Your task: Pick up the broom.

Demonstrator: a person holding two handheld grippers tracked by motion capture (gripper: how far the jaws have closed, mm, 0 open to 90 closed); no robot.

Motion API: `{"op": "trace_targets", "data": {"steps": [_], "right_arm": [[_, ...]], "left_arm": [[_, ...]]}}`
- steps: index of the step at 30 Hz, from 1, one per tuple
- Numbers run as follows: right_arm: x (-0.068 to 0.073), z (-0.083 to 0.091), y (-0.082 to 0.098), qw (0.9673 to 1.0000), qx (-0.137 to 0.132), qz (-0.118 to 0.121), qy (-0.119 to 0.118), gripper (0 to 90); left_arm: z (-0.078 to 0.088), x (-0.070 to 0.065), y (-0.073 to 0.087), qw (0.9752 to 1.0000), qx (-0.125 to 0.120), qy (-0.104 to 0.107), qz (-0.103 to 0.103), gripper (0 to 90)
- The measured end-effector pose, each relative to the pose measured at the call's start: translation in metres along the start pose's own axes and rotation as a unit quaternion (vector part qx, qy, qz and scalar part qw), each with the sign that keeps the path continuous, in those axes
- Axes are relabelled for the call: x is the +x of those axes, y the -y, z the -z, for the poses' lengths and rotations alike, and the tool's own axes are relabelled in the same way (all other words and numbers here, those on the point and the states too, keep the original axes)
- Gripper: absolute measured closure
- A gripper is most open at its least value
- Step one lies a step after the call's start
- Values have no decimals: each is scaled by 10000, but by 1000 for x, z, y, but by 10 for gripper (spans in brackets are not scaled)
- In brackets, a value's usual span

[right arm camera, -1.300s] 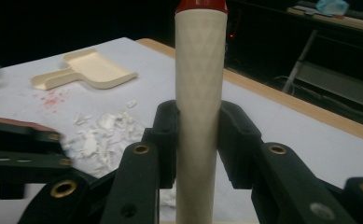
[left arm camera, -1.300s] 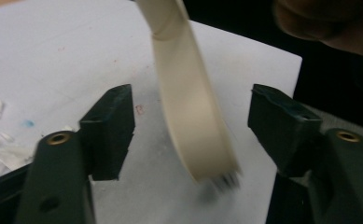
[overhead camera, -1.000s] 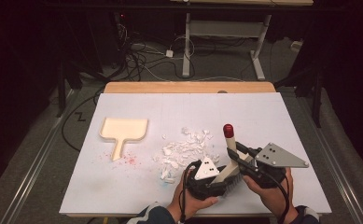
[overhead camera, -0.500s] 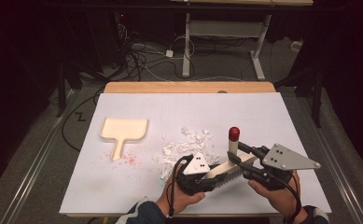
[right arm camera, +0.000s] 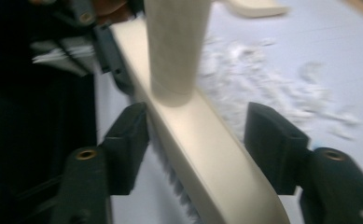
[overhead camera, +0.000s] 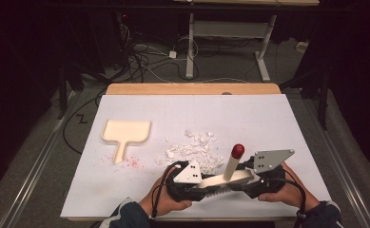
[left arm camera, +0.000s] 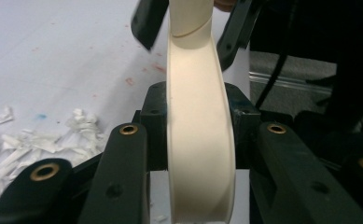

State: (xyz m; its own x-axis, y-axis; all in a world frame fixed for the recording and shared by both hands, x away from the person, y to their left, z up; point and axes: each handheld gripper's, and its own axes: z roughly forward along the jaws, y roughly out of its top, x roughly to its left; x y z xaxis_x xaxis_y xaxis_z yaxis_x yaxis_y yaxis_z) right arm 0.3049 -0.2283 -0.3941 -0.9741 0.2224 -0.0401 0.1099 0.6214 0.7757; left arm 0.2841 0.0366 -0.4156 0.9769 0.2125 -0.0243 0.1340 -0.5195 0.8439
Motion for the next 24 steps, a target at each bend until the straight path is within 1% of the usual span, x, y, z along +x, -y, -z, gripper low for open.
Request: {"op": "trace_targets", "data": {"steps": [1, 2, 3, 4, 5, 6, 7, 8, 9, 10, 11, 12, 13, 14, 15, 16, 17, 18, 19, 20, 21, 22, 23, 24], "right_arm": [[1, -4, 1, 9998, 67, 60, -149, 488], [1, -4, 1, 9998, 67, 60, -149, 488], [2, -12, 2, 9989, 201, 118, -399, 537], [3, -15, 2, 9984, 231, 129, -494, 557], [3, -15, 2, 9984, 231, 129, -494, 557], [5, -19, 2, 9978, 264, 164, -578, 608], [5, -19, 2, 9974, 257, 164, -653, 632], [5, -19, 2, 9974, 257, 164, -653, 632], [6, -18, 1, 9970, 213, 151, -728, 669], [6, -18, 1, 9970, 213, 151, -728, 669], [8, -18, -2, 9978, 143, 168, -627, 679], [8, -18, -2, 9978, 143, 168, -627, 679], [7, -17, -3, 9982, 111, 128, -569, 681], [7, -17, -3, 9982, 111, 128, -569, 681], [6, -15, -4, 9992, 115, 117, -352, 682], [6, -15, -4, 9992, 115, 117, -352, 682], [3, -11, -3, 9997, 118, 6, -220, 682], [3, -11, -3, 9997, 118, 6, -220, 682], [1, -9, -2, 9999, 101, -45, -127, 682], [-1, -7, -2, 9999, 104, -98, -24, 682], [-3, -6, -2, 9998, 101, -118, 95, 681], [-5, -4, -2, 9996, 83, -199, 186, 682], [-7, -2, -2, 9993, 60, -252, 253, 682], [-9, 0, -2, 9989, 43, -286, 366, 681]], "left_arm": [[0, -1, 0, 10000, 12, 63, -42, 648], [1, -1, 1, 9999, -6, 118, -59, 648], [2, -1, 1, 9996, -38, 239, -110, 647], [2, 0, 1, 9996, -37, 271, -114, 644], [2, 0, 1, 9996, -37, 271, -114, 637], [4, 2, 2, 9995, -110, 293, -80, 620], [6, 3, 3, 9994, -164, 307, -31, 601], [6, 3, 3, 9994, -164, 307, -31, 582], [7, 4, 3, 9994, -166, 288, -51, 552], [8, 4, 3, 9996, -189, 210, -39, 552], [10, 4, 3, 9997, -211, 99, -5, 506], [12, 5, 4, 9997, -248, 12, 17, 506], [16, 6, 6, 9995, -300, -53, 32, 419], [20, 7, 8, 9994, -324, -149, 44, 419], [30, 8, 13, 9980, -285, -555, 21, 361], [30, 8, 13, 9980, -285, -555, 21, 286], [35, 8, 16, 9969, -262, -742, 10, 261], [41, 8, 20, 9956, -258, -901, 20, 261], [46, 8, 24, 9936, -235, -1104, 16, 256], [52, 8, 29, 9911, -222, -1310, 22, 229], [58, 9, 35, 9893, -264, -1429, 86, 207], [63, 10, 41, 9876, -261, -1539, 149, 204], [68, 11, 47, 9839, -146, -1777, 108, 202], [71, 11, 52, 9795, -39, -2015, 63, 189]]}}
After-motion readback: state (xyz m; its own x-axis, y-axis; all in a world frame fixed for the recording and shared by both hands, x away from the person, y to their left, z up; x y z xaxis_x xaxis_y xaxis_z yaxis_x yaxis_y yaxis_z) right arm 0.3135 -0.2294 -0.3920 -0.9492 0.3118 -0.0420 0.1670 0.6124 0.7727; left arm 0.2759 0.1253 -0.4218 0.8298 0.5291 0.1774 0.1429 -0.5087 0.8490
